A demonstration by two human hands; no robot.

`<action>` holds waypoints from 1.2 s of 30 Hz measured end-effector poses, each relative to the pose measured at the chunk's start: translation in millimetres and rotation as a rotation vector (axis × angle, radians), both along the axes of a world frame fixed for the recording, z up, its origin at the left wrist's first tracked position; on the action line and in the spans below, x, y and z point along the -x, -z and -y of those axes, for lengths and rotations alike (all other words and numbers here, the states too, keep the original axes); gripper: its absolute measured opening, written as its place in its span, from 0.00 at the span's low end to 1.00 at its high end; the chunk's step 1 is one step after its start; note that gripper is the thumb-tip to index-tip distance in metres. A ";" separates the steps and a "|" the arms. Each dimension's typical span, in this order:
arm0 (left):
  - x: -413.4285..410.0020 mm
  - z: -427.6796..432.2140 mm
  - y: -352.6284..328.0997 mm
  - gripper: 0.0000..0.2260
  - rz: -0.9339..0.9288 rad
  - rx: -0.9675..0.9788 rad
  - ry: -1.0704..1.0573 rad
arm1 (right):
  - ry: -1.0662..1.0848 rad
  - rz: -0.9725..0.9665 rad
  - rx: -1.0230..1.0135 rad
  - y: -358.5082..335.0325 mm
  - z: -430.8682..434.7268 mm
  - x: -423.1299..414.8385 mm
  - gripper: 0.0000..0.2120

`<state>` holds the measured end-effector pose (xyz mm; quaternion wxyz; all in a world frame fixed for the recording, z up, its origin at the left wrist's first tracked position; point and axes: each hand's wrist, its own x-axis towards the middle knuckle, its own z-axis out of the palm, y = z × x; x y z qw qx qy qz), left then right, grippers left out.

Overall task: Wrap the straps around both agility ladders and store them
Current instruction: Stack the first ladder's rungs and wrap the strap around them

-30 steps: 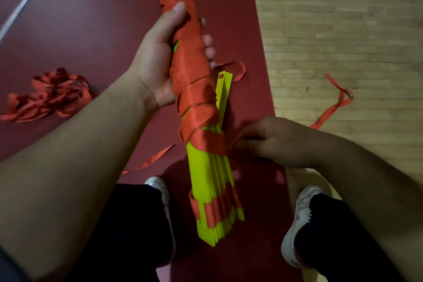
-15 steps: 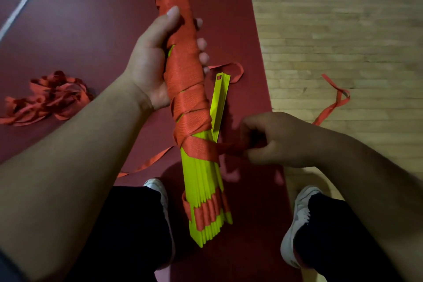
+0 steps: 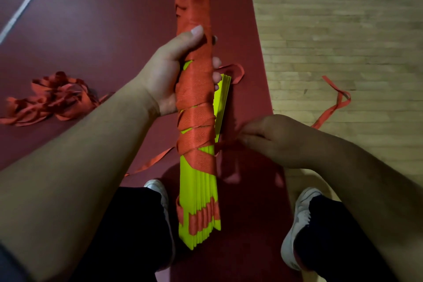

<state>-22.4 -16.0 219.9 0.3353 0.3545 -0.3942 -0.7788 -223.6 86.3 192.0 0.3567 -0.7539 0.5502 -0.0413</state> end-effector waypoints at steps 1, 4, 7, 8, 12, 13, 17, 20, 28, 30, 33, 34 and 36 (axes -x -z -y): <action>0.0 -0.1 0.4 0.16 0.007 -0.001 0.002 | -0.046 -0.042 0.020 1.0 0.0 0.2 0.10; -0.2 -0.4 1.3 0.15 0.021 -0.002 -0.003 | -0.094 -0.087 -0.008 1.6 -2.0 3.8 0.08; -0.4 -0.8 1.0 0.14 0.020 0.000 -0.003 | -0.068 -0.073 -0.061 1.6 -5.8 1.0 0.11; -0.4 -0.6 0.8 0.14 0.019 0.000 -0.004 | -0.052 -0.091 -0.051 1.7 -6.4 0.2 0.14; 1.1 -0.6 -1.1 0.13 0.012 -0.003 -0.006 | -0.014 -0.300 -0.033 8.2 -3.9 2.5 0.19; 1.7 -1.0 -1.4 0.13 0.017 -0.004 -0.001 | -0.003 -0.300 -0.055 8.9 -3.1 2.8 0.17; 1.6 -1.7 -0.2 0.15 0.070 -0.011 0.032 | 0.070 -0.067 -0.142 1.4 -1.8 0.3 0.16; 1.1 -2.9 -1.6 0.18 0.062 -0.014 0.048 | -0.046 -0.061 -0.052 -0.4 1.1 5.7 0.09; -4.1 1.3 -2.5 0.16 -0.030 -0.010 0.008 | 0.000 -0.034 0.105 15.0 -2.2 6.1 0.17; -3.7 1.3 -3.1 0.18 -0.042 -0.013 -0.004 | 0.020 0.023 0.082 12.4 -2.2 6.6 0.19; -3.9 2.2 -2.3 0.17 -0.041 -0.017 -0.010 | 0.058 0.182 -0.018 5.2 -0.2 9.8 0.17; -4.7 2.9 -1.7 0.16 -0.037 -0.019 -0.011 | 0.090 0.266 -0.076 2.0 0.5 9.7 0.16; -5.4 3.3 -1.3 0.16 -0.031 -0.024 -0.013 | 0.168 0.382 -0.158 0.4 1.0 10.4 0.15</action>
